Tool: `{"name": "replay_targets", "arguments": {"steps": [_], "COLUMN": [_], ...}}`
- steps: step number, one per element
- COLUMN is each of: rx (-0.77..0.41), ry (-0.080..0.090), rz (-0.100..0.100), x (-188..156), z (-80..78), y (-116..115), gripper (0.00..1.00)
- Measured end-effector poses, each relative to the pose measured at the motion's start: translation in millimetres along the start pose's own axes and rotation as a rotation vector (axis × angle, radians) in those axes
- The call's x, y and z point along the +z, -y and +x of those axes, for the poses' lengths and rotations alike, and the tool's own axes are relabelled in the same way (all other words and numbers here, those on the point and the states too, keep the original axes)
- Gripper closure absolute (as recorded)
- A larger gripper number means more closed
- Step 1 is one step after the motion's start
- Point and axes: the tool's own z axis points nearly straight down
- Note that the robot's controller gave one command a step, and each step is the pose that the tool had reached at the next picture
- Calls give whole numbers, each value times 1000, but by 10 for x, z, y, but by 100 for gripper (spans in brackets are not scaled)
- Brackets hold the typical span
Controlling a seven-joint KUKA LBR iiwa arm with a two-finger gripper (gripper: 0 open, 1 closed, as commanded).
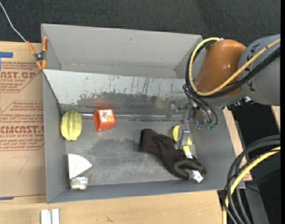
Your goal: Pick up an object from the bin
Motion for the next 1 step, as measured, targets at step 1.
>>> {"name": "replay_targets", "arguments": {"steps": [1], "rx": [-1], "ry": [8], "rz": [1], "x": [-48], "z": [-18], "y": [-2], "gripper": [0]}}
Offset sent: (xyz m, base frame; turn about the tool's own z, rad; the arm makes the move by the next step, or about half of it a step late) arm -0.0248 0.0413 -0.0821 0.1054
